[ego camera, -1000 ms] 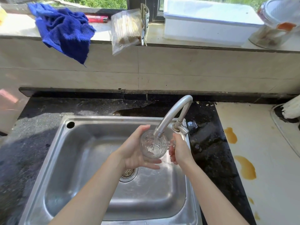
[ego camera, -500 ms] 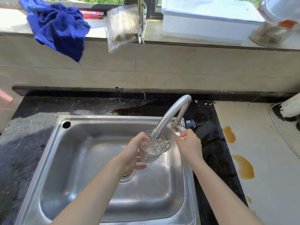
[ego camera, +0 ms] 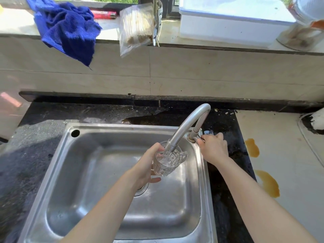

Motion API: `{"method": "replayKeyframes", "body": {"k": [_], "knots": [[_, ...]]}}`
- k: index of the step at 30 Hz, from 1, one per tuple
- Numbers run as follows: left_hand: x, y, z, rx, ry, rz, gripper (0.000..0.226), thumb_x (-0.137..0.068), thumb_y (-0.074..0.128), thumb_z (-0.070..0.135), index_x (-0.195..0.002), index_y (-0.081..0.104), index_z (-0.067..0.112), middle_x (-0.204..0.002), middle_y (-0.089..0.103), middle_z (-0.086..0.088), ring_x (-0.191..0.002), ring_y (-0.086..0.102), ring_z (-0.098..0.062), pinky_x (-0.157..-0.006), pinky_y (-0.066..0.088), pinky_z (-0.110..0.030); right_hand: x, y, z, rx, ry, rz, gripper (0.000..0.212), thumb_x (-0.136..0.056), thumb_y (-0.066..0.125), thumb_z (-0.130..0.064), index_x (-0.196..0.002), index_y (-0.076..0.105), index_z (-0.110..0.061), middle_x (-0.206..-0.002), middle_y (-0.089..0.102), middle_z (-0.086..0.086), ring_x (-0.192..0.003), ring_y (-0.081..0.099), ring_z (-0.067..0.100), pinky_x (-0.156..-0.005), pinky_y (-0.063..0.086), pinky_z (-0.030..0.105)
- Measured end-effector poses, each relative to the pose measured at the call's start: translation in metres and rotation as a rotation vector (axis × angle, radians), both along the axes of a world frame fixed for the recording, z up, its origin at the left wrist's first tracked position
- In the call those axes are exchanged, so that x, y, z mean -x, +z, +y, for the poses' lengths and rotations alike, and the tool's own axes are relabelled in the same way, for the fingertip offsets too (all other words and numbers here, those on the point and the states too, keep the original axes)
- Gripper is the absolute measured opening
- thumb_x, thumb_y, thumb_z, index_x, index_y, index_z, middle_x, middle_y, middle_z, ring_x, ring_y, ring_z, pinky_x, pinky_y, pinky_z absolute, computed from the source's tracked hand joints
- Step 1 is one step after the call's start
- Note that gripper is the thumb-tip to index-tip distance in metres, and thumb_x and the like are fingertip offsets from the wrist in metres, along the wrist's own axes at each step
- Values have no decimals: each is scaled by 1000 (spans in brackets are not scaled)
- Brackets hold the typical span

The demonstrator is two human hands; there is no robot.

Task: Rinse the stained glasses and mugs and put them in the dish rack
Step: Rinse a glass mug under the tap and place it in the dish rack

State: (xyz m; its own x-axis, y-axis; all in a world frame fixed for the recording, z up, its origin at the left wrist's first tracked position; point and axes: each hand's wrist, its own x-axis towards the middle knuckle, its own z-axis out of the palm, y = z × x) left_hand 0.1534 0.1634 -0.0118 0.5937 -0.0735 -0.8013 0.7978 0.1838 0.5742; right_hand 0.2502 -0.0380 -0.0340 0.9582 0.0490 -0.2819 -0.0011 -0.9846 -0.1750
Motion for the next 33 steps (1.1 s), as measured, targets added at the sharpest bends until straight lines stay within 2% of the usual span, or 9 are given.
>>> {"method": "replayKeyframes", "body": {"k": [4,6,8,12,16,18,23,29,33], "knots": [[2,-3,1,10,9,26,64,-39,58,58,-91,62,21,-79,58,-5,-76,53,-23,-84,46,-38,-6,3,-7,-314,-188,200,31,-97,43,-39,-95,67,-20,-114,51,9,-118,39,31,-86,34,39],[5,-4,3,27,28,50,59,-42,59,55,-90,61,20,-77,59,-5,-71,53,-23,-81,46,-38,10,8,-2,-290,-181,-128,24,-96,50,-31,-104,67,-16,-113,53,4,-112,42,23,-87,41,36],[8,-7,6,78,24,81,58,-46,60,57,-91,61,20,-81,60,-7,-74,56,-25,-79,46,-38,39,22,11,-473,-139,-330,17,-95,52,-23,-94,64,-12,-96,55,-2,-99,47,16,-78,41,28],[21,-9,5,267,10,144,55,-58,57,56,-94,65,15,-96,64,-15,-84,59,-32,-86,47,-42,83,35,30,-783,-20,145,40,-100,44,-31,-90,60,5,-83,59,12,-78,52,23,-71,42,33],[40,-7,-6,443,49,112,52,-69,53,48,-102,65,10,-107,64,-21,-95,58,-37,-94,46,-47,95,48,25,-923,-45,193,39,-98,48,-36,-76,51,-3,-71,44,0,-63,41,5,-62,35,19],[48,-4,-12,418,68,85,38,-81,46,36,-102,64,10,-101,65,-22,-89,60,-37,-91,48,-45,97,56,20,-950,-34,238,36,-96,51,-38,-72,48,-12,-67,40,-1,-64,39,9,-64,34,24],[66,-6,-15,107,54,-6,22,-93,49,4,-114,57,7,-92,66,-11,-71,70,-23,-62,58,-27,110,80,31,-596,208,223,34,-92,57,-40,-70,46,-16,-63,45,-4,-57,41,11,-56,35,27],[82,-6,10,17,-25,-64,30,-85,66,2,-113,62,10,-101,69,-9,-75,71,-22,-63,58,-22,129,108,68,-185,380,61,32,-91,53,-37,-66,38,-23,-68,47,-6,-73,49,20,-62,35,31],[88,1,28,-44,-100,-112,29,-83,70,9,-112,66,13,-102,69,-4,-75,67,-19,-64,52,-22,144,120,91,50,545,2,22,-95,43,-33,-82,44,-15,-90,62,8,-87,58,31,-67,40,34]]}}
